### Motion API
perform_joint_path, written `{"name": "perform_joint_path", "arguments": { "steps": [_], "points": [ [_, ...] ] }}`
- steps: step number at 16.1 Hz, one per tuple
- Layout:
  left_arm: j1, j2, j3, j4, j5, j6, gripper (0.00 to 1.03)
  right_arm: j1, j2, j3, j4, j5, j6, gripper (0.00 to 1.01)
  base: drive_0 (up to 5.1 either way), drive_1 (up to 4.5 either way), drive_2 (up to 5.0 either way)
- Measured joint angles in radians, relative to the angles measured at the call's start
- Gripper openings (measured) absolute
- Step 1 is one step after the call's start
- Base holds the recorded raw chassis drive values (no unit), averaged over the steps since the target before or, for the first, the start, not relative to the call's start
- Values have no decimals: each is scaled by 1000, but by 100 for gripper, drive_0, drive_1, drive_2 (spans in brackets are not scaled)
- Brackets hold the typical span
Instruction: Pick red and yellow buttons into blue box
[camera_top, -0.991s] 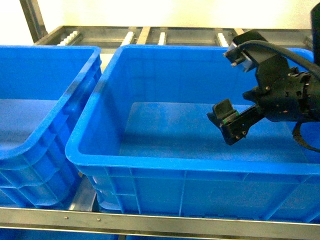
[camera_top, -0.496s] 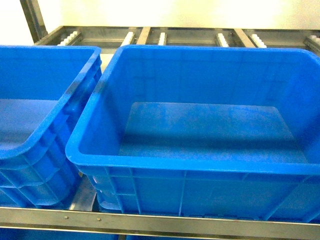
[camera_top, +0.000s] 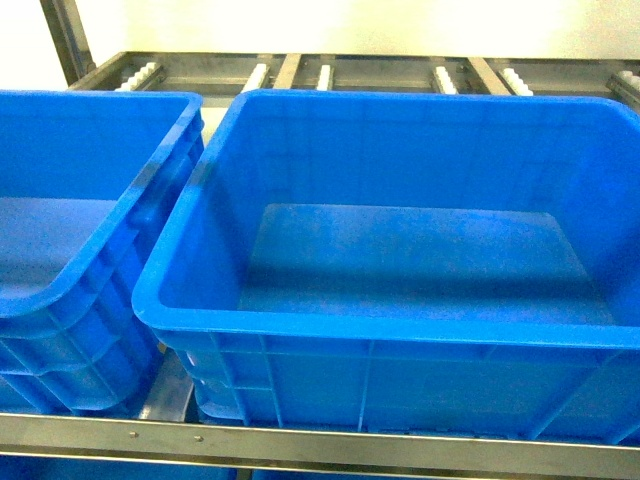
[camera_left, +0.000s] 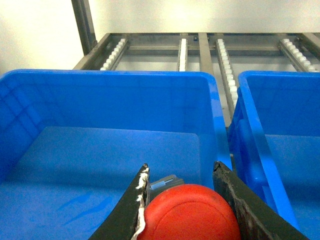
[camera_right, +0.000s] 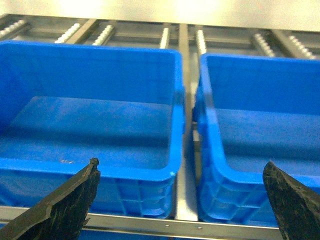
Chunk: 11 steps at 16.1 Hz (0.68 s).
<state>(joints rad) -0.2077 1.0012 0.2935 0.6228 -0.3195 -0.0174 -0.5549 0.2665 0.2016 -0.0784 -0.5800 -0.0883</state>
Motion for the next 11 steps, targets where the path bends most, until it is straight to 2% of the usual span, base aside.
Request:
{"name": "perform_joint_path", "arguments": {
  "steps": [4, 6, 7, 10, 11],
  "points": [
    [-2, 5, 0, 17, 6, 4, 31, -2, 6, -10, 0, 10, -1, 98, 0, 0, 0],
    [-5, 58, 26, 58, 18, 26, 31, -2, 6, -10, 0, 10, -1, 98, 0, 0, 0],
    [-5, 98, 55, 80, 34, 33, 31, -2, 6, -10, 0, 10, -1, 98, 0, 0, 0],
    [-15, 247, 213, 81, 155, 74, 31, -3, 6, -10, 0, 10, -1, 98, 0, 0, 0],
    [-18, 266, 234, 77, 175, 79, 31, -3, 6, -10, 0, 10, -1, 98, 0, 0, 0]
  ]
}}
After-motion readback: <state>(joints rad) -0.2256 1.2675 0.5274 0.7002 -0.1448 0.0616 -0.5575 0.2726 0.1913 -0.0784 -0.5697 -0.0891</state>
